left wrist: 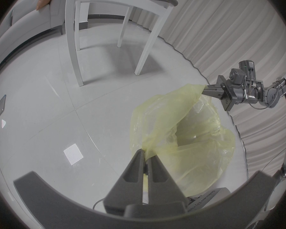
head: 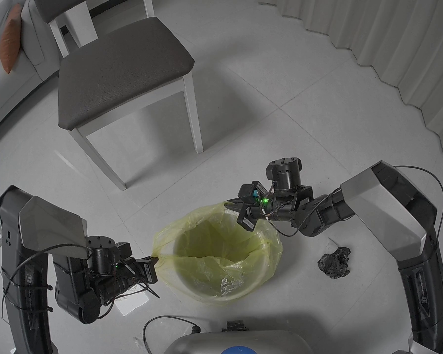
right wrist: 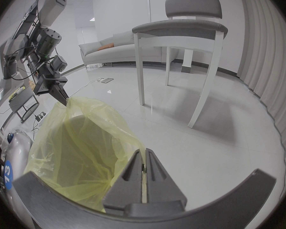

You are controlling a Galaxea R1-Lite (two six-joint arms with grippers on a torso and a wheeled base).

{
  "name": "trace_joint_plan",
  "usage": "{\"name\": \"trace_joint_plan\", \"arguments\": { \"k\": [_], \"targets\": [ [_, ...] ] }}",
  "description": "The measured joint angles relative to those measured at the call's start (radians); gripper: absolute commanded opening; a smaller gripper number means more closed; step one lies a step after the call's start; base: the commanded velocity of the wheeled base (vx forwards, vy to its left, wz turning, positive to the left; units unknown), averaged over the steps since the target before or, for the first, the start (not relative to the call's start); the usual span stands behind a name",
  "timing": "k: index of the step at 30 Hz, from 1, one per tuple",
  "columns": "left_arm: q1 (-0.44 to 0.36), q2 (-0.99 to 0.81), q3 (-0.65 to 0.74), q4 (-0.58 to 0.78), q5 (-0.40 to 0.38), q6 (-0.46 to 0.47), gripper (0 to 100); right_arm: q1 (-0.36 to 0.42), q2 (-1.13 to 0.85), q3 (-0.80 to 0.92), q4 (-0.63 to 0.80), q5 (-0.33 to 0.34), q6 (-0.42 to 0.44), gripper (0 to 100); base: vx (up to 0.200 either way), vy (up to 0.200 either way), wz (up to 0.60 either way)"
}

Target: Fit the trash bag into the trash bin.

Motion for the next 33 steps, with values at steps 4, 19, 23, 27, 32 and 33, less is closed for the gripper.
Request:
{"name": "trace_joint_plan", "arguments": {
  "k": [4,19,23,27,32,33],
  "targets": [
    [0.003,0.009,-0.007,0.000,0.000,-0.003,0,-0.002,0.018,-0.009,0.004,0.000,0.003,0,0.000,0.000,0.00],
    [0.001,0.015,-0.011,0.000,0.000,-0.041,0,-0.036,-0.075,0.084,-0.029,0.001,0.019,100,0.000,0.000,0.00],
    [-0.002,0.004,-0.010,0.000,-0.001,-0.058,0,-0.058,-0.141,0.142,-0.049,0.003,0.023,100,0.000,0.000,0.00],
    [-0.004,-0.008,-0.006,0.000,-0.001,-0.062,0,-0.067,-0.213,0.239,-0.090,0.009,0.025,100,0.000,0.000,0.00],
    [-0.006,-0.019,0.000,0.000,-0.003,-0.064,0,-0.067,-0.292,0.363,-0.141,0.016,0.040,100,0.000,0.000,0.00],
    [-0.007,-0.022,0.002,0.000,-0.004,-0.063,0,-0.066,-0.306,0.387,-0.148,0.019,0.043,100,0.000,0.000,0.00]
  ]
}}
